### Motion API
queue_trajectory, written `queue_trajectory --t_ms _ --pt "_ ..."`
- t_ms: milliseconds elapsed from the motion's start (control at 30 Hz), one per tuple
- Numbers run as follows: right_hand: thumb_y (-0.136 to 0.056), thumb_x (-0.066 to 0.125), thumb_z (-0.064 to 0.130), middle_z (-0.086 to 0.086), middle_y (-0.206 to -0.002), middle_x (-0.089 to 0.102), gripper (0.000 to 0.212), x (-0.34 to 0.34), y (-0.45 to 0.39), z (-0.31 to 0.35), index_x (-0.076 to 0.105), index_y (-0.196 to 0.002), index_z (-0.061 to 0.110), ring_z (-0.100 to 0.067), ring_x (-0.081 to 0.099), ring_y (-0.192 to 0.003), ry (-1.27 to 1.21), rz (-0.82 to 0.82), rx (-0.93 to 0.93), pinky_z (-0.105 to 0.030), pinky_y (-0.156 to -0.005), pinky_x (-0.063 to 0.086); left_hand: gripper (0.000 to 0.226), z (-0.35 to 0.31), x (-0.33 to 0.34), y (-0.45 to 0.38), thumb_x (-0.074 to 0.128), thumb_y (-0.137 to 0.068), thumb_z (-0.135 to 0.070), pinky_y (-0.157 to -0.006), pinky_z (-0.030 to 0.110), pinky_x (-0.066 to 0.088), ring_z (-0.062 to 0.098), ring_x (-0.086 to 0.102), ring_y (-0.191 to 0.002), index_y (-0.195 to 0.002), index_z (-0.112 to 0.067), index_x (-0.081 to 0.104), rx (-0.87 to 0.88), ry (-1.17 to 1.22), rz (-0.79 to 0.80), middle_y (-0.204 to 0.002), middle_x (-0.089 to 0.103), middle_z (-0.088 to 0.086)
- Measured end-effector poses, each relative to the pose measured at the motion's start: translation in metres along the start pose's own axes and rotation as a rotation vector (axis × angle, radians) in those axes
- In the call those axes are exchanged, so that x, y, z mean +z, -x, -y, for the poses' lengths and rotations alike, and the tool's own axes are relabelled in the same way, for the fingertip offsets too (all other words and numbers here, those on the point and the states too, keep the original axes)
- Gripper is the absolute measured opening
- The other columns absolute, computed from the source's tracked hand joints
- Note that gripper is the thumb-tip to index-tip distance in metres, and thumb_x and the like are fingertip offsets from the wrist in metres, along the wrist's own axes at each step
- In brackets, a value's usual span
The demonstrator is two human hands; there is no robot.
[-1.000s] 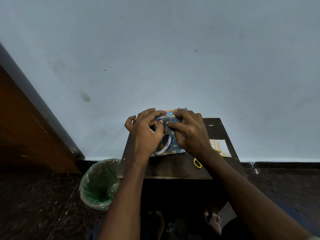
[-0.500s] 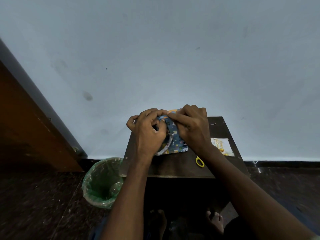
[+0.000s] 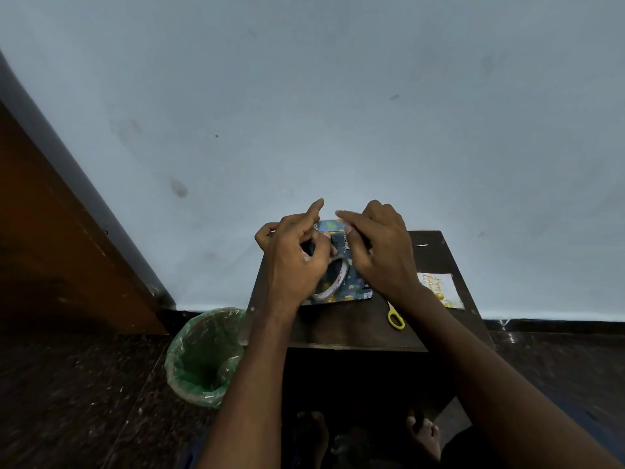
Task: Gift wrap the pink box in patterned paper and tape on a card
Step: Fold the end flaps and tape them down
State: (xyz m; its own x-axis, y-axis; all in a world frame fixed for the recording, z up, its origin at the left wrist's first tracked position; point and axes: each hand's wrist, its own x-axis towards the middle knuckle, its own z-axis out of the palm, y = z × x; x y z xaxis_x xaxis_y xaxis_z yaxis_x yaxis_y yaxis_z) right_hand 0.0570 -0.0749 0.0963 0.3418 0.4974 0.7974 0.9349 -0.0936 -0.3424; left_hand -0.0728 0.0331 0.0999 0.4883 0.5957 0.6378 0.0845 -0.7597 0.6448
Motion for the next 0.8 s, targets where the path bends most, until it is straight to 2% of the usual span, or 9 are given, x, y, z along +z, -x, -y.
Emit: queue_trajectory --t_ms 67,133,200,267,367,400,500,633,800 --pt "-0.097 0.061 -0.001 0.004 -0.089 0.056 0.035 -0.006 -0.001 -0.004 0.072 -0.125 0.015 -0.018 0.055 -0.087 -0.108 0.0 0.06 -0.04 -0.078 0.047 0.056 0.001 -0.001 -0.004 0.059 -0.094 -0.02 -0.114 0.043 0.038 0.01 0.072 -0.11 -0.148 -0.035 0.06 -0.007 0.11 0.087 -0.094 0.077 -0.018" --pt "-0.093 0.056 -0.007 0.005 -0.098 0.066 0.042 -0.011 -0.001 -0.005 0.071 -0.126 0.016 -0.013 0.064 -0.098 -0.224 0.009 0.121 -0.039 -0.085 0.051 0.058 -0.001 -0.003 -0.008 0.059 -0.096 -0.018 -0.105 0.051 0.052 0.021 0.071 -0.117 -0.151 -0.037 0.056 0.004 0.187 0.151 -0.094 0.078 -0.022" --pt "-0.087 0.051 -0.006 0.005 -0.108 0.071 0.043 -0.017 0.0 -0.004 0.072 -0.119 0.015 -0.013 0.067 -0.108 -0.34 0.031 0.188 -0.043 -0.089 0.054 0.06 -0.01 -0.006 -0.01 0.06 -0.097 -0.011 -0.102 0.047 0.056 0.02 0.067 -0.126 -0.154 -0.03 0.054 0.012 0.248 0.188 -0.092 0.08 -0.019" --pt "-0.082 0.05 0.001 0.003 -0.106 0.072 0.034 -0.023 0.001 -0.004 0.071 -0.107 0.012 -0.019 0.068 -0.105 -0.42 0.054 0.216 -0.046 -0.085 0.054 0.061 -0.021 -0.01 -0.011 0.063 -0.098 -0.005 -0.105 0.04 0.055 0.011 0.065 -0.129 -0.154 -0.03 0.053 -0.045 0.347 0.199 -0.095 0.082 -0.014" --pt "-0.08 0.054 0.015 0.0 -0.101 0.072 0.027 -0.03 -0.001 -0.002 0.071 -0.101 0.009 -0.022 0.068 -0.099 -0.451 0.081 0.166 -0.043 -0.082 0.053 0.067 -0.028 -0.01 -0.015 0.072 -0.096 -0.004 -0.109 0.045 0.054 0.009 0.068 -0.126 -0.132 -0.06 0.061 -0.109 0.448 0.175 -0.105 0.083 -0.007" --pt "-0.081 0.058 0.016 0.0 -0.1 0.073 0.026 -0.03 -0.002 -0.002 0.072 -0.101 0.009 -0.021 0.068 -0.098 -0.431 0.079 0.14 -0.043 -0.082 0.053 0.068 -0.028 -0.009 -0.017 0.076 -0.095 -0.006 -0.109 0.048 0.054 0.01 0.069 -0.124 -0.131 -0.062 0.061 -0.119 0.467 0.176 -0.105 0.083 -0.006" --pt "-0.087 0.072 0.012 0.003 -0.1 0.074 0.017 -0.022 0.0 -0.008 0.076 -0.103 0.013 -0.018 0.07 -0.098 -0.34 0.036 0.088 -0.047 -0.081 0.054 0.066 -0.025 -0.001 -0.02 0.08 -0.092 -0.011 -0.109 0.052 0.053 0.011 0.071 -0.121 -0.144 -0.044 0.056 -0.152 0.472 0.2 -0.1 0.083 -0.008" --pt "-0.09 0.072 0.001 0.005 -0.098 0.074 0.02 -0.014 0.002 -0.016 0.08 -0.103 0.014 -0.015 0.07 -0.098 -0.325 0.009 0.148 -0.048 -0.08 0.054 0.063 -0.02 0.005 -0.022 0.078 -0.094 -0.018 -0.105 0.05 0.056 0.012 0.073 -0.115 -0.15 -0.038 0.057 -0.165 0.406 0.199 -0.105 0.081 -0.014" --pt "-0.093 0.071 0.005 0.006 -0.102 0.074 0.019 -0.013 0.004 -0.015 0.081 -0.105 0.016 -0.012 0.07 -0.101 -0.337 -0.008 0.141 -0.048 -0.083 0.055 0.06 -0.015 0.006 -0.02 0.076 -0.095 -0.021 -0.107 0.046 0.056 0.009 0.073 -0.115 -0.151 -0.032 0.057 -0.119 0.343 0.187 -0.108 0.08 -0.017"
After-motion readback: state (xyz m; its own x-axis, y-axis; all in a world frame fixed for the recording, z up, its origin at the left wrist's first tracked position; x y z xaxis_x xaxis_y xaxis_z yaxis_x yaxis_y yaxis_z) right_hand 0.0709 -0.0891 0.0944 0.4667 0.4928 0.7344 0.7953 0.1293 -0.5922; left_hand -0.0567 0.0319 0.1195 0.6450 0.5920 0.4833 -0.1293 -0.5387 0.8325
